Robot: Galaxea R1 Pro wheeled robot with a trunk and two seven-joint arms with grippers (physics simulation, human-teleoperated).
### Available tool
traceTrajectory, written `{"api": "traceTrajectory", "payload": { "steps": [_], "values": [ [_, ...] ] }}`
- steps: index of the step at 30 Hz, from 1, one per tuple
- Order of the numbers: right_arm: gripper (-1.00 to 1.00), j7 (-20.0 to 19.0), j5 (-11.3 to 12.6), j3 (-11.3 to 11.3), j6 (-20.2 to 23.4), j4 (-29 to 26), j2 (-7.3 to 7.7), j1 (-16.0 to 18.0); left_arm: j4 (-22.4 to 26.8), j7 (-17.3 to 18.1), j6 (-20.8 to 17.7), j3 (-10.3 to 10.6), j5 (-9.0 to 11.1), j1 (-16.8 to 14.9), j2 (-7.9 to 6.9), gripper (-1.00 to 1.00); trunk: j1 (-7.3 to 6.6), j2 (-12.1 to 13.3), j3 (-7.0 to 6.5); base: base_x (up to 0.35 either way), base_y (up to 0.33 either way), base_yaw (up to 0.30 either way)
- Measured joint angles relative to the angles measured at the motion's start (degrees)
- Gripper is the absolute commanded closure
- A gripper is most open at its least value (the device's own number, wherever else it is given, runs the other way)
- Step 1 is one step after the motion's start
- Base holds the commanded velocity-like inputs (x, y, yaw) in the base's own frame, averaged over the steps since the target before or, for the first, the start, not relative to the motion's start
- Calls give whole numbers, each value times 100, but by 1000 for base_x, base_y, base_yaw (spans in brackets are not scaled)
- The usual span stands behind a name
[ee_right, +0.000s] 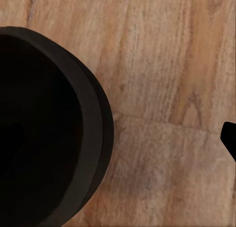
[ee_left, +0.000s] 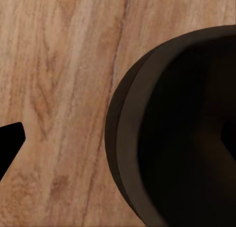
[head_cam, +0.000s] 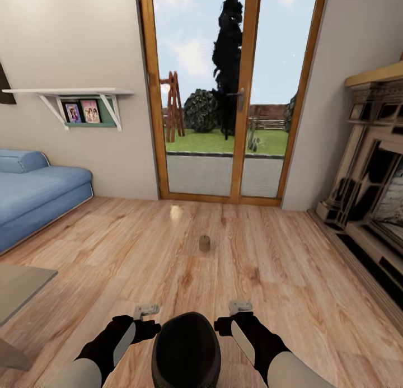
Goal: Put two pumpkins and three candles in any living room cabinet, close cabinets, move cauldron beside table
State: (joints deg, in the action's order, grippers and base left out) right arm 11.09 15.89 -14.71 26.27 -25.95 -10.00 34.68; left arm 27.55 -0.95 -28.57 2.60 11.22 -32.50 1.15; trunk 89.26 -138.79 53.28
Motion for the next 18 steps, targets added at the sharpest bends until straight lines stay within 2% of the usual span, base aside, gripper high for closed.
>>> {"api": "traceTrajectory", "payload": {
  "steps": [11, 18],
  "values": [
    [-100, -7, -9, -2, 0, -8, 0, 0, 5, 0, 0, 0, 0, 0, -21, -100, 242, -441, 198, 0, 0, 0],
    [-100, -9, -9, 0, -8, -9, 0, 0, 5, 0, 0, 0, 0, 0, -12, -100, 261, -452, 352, 0, 0, 0]
  ]
}}
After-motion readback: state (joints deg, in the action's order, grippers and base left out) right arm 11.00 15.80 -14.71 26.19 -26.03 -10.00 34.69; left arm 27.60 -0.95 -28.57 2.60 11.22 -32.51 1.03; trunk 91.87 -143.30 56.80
